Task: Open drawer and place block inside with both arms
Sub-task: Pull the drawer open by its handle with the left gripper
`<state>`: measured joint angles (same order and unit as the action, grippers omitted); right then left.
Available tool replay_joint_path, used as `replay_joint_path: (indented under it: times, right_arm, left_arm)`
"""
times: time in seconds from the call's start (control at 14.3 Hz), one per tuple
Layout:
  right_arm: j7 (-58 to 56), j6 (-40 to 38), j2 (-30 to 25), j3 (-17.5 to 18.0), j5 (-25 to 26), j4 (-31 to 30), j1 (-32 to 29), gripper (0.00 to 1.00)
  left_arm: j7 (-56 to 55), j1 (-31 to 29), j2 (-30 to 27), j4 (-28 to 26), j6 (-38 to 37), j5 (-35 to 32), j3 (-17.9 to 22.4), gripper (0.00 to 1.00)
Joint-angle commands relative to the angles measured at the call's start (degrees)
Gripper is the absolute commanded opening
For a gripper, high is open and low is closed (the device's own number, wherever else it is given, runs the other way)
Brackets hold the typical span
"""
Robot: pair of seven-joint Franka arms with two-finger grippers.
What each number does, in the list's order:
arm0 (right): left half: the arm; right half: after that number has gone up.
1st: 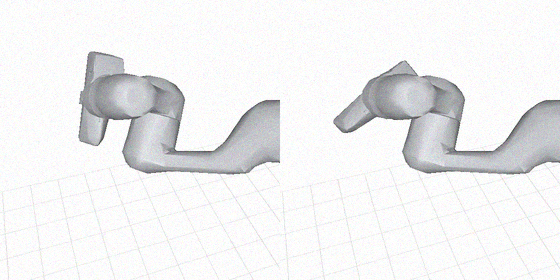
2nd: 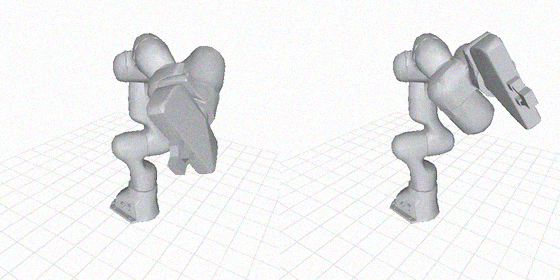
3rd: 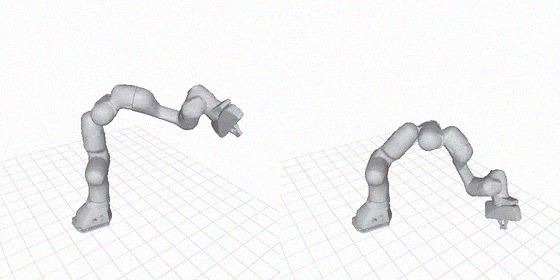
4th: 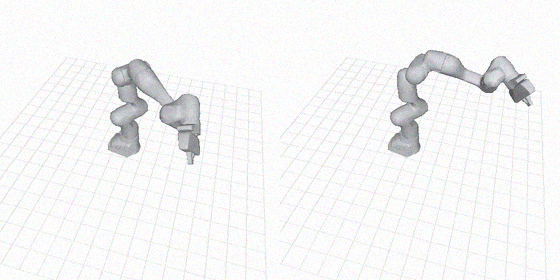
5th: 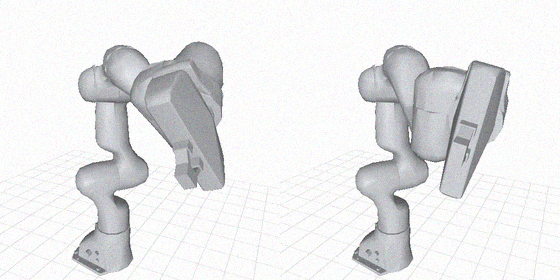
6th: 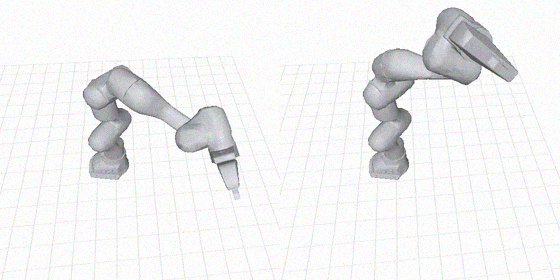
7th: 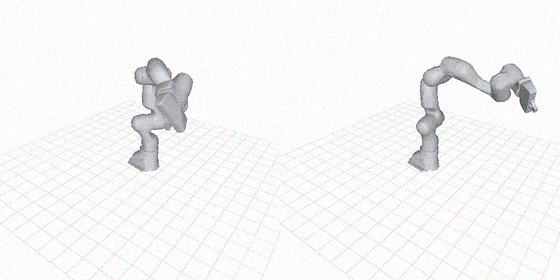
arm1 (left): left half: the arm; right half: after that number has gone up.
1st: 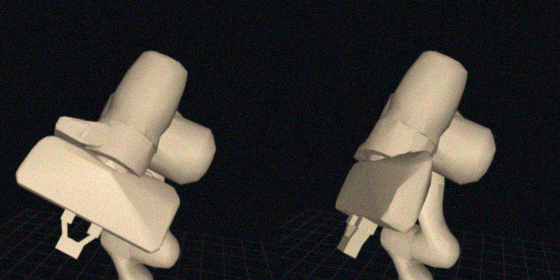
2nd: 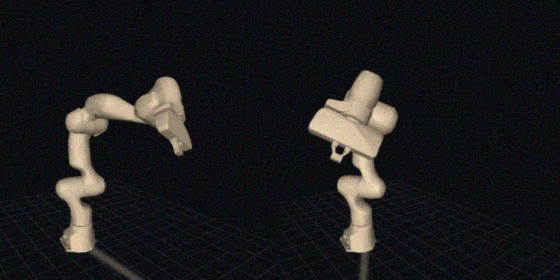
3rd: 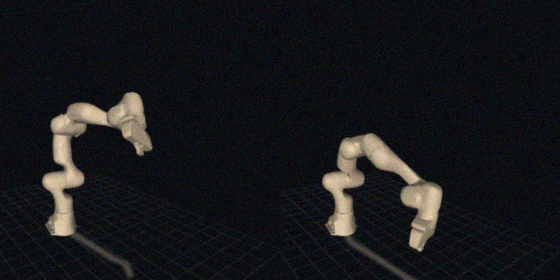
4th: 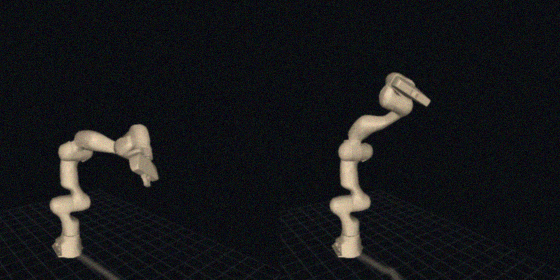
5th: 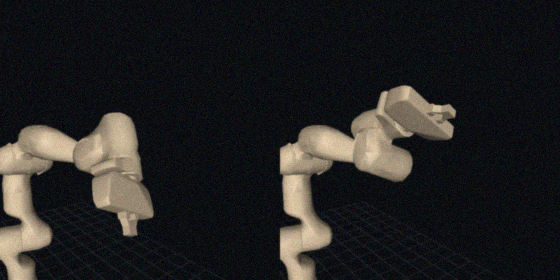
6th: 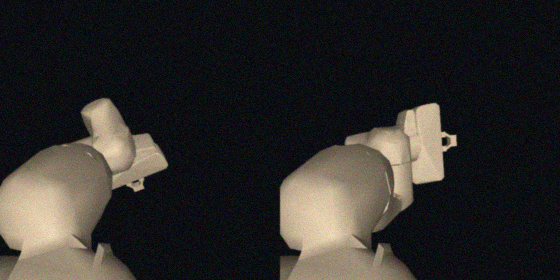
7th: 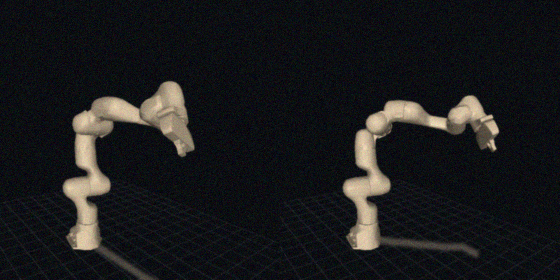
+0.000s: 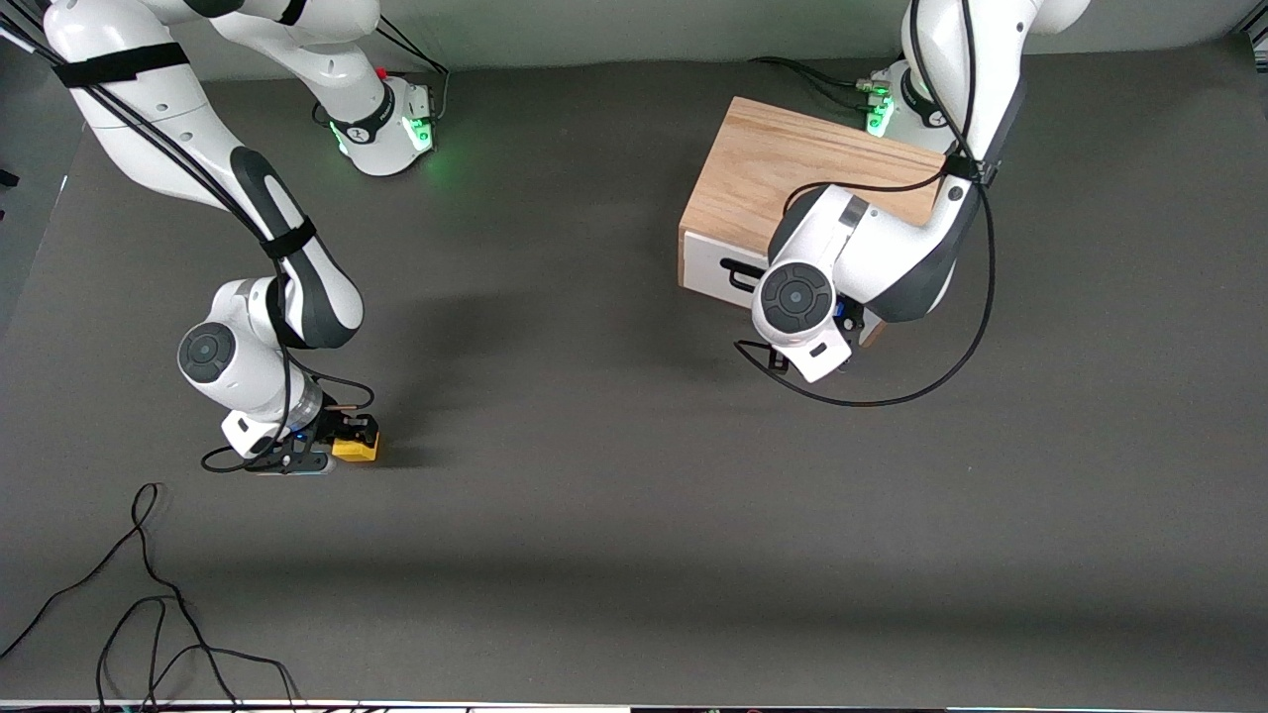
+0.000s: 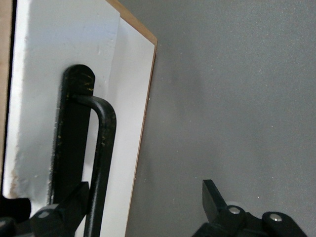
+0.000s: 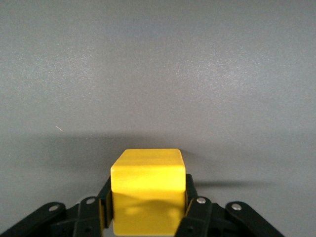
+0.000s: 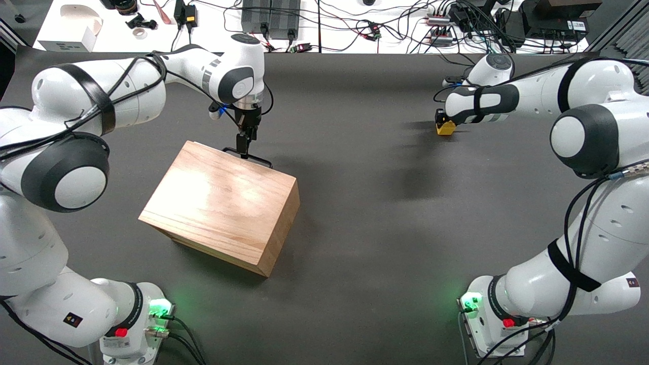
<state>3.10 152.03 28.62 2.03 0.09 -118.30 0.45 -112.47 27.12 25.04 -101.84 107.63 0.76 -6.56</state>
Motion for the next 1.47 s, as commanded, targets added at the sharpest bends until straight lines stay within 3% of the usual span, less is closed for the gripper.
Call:
replay_joint_path:
  times: [0.0,1.05,1.4]
  right_arm:
    - [-1.0,0.9,-0.4,-0.3,-0.9,-0.4,0.3,0.34]
    - [-1.0,0.8,-0.4,-0.3,-0.8,-0.4,0.3,0.3]
    - [-1.0,0.6,-0.8,-0.3,-0.8,-0.4,0.3,0.18]
  left_arm:
    - [0.8,0.1,2.1,2.1,0.1,-0.6,0.1,1.0]
    - [3.8,0.0,11.1,17.8,2.0,-2.3,0.1,1.0]
    - [4.1,0.0,11.6,18.1,7.9,-3.2,0.2,1.0]
